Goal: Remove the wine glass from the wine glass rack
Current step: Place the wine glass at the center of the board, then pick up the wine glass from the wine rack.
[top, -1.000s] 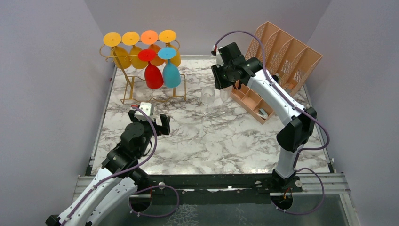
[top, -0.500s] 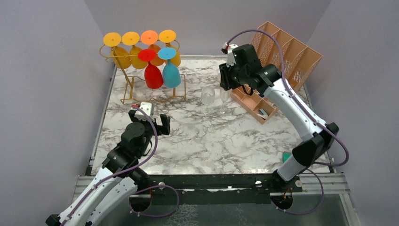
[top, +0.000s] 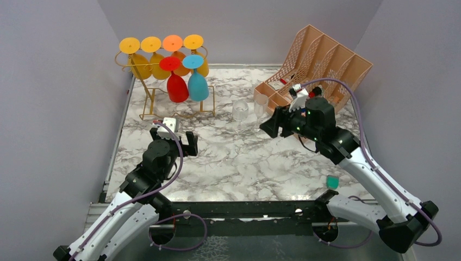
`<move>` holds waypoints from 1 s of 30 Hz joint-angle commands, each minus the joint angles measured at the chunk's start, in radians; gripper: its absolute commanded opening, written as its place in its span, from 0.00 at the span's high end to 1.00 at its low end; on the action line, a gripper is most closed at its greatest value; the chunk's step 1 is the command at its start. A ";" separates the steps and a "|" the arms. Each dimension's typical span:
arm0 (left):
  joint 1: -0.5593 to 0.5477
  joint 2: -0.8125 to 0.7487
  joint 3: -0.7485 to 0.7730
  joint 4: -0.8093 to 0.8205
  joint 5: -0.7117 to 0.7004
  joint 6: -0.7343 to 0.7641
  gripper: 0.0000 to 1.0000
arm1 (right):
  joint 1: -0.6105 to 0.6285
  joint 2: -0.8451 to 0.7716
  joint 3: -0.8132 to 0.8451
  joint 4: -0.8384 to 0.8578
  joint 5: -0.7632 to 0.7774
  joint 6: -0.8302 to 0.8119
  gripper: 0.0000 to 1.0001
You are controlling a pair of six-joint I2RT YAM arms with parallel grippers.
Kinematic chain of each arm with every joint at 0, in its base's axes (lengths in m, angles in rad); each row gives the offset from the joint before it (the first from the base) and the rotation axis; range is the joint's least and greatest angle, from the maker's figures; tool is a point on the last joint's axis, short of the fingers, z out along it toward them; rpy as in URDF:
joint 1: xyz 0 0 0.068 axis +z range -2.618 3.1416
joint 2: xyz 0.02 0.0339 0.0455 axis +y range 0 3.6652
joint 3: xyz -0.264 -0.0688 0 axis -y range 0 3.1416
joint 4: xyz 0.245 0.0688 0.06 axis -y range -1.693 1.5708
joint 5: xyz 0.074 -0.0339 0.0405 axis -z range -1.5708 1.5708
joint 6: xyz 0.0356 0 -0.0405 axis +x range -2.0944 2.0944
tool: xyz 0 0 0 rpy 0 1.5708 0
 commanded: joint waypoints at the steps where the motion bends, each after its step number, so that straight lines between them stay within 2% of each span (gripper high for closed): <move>1: 0.006 0.058 0.055 0.008 0.042 -0.117 0.01 | 0.005 -0.077 -0.101 0.136 -0.019 0.121 0.30; 7: 0.023 0.203 0.165 -0.024 0.068 -0.168 0.01 | 0.005 -0.154 -0.206 0.167 0.014 0.211 0.30; 11: 0.092 0.237 0.222 -0.060 0.163 -0.200 0.01 | 0.005 -0.186 -0.238 0.158 0.038 0.243 0.30; 14: 0.206 0.249 0.244 -0.064 0.316 -0.208 0.01 | 0.005 -0.209 -0.260 0.161 0.059 0.242 0.30; 18: 0.424 0.303 0.277 -0.059 0.610 -0.230 0.01 | 0.006 -0.229 -0.278 0.145 0.087 0.231 0.30; 20: 0.492 0.320 0.308 -0.055 0.698 -0.262 0.02 | 0.005 -0.234 -0.282 0.132 0.097 0.229 0.30; 26: 0.576 0.394 0.473 -0.059 0.784 -0.344 0.06 | 0.005 -0.248 -0.282 0.101 0.125 0.215 0.30; 30: 0.604 0.471 0.589 -0.068 0.783 -0.399 0.11 | 0.005 -0.258 -0.281 0.100 0.144 0.200 0.30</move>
